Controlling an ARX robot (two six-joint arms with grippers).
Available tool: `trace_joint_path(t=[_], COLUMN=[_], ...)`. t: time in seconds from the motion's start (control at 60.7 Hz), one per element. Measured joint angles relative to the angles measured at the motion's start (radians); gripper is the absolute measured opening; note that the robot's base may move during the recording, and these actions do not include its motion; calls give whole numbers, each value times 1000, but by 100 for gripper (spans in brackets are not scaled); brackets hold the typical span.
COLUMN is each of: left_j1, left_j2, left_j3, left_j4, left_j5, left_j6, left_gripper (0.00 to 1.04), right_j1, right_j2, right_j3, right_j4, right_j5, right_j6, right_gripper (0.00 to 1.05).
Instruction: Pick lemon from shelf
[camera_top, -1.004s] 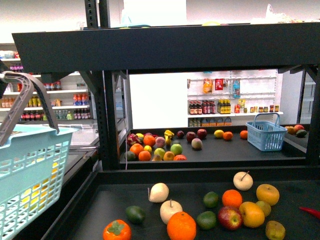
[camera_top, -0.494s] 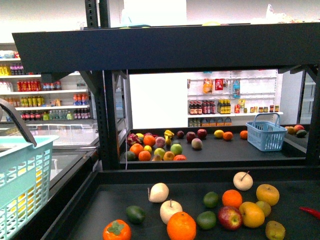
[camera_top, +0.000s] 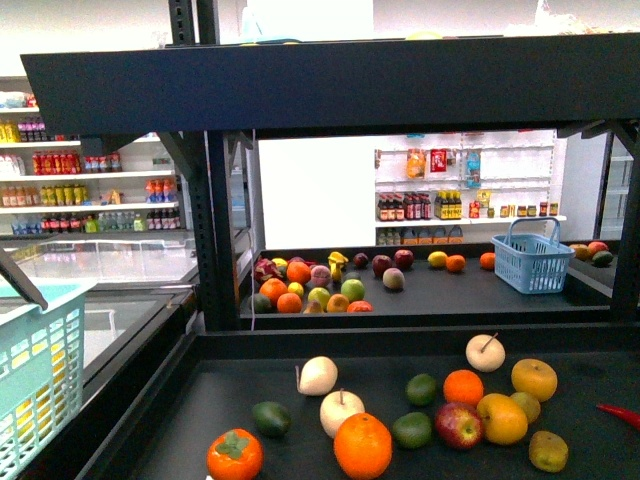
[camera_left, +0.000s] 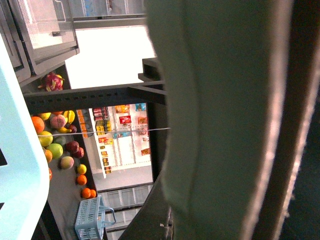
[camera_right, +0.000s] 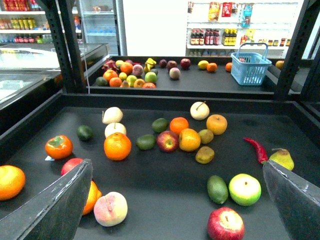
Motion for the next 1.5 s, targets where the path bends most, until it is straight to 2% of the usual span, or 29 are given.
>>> trace_joint_path(t=[0.016,0.181,0.494,0.576,0.889,1.054,1.301,1.498], left_j1=[1,8,11,10,-3,-11,-18,-21], left_j2=[0,-2,-22,-51,-173,-252,-324,-423], left_j3=[-2,-18,-94,-106,-151,-157,-153,-136], left_j4=[4,29,23,-3,-175,-356,-674,-807], left_j5=[1,12,14,14,-13,-33,-121,-168], left_j6=[0,45,82,98,179,246,350,480], left_gripper=[6,32,87,99,97,97,97,97], right_j1=[0,0,0,0,0,0,0,0], right_j2=[0,0,0,0,0,0,0,0], right_j3=[0,0,0,0,0,0,0,0], right_j4=[0,0,0,0,0,0,0,0], right_j5=[0,0,0,0,0,0,0,0], right_j6=[0,0,0,0,0,0,0,0], right_gripper=[102,102,102,102,102,102,102,102])
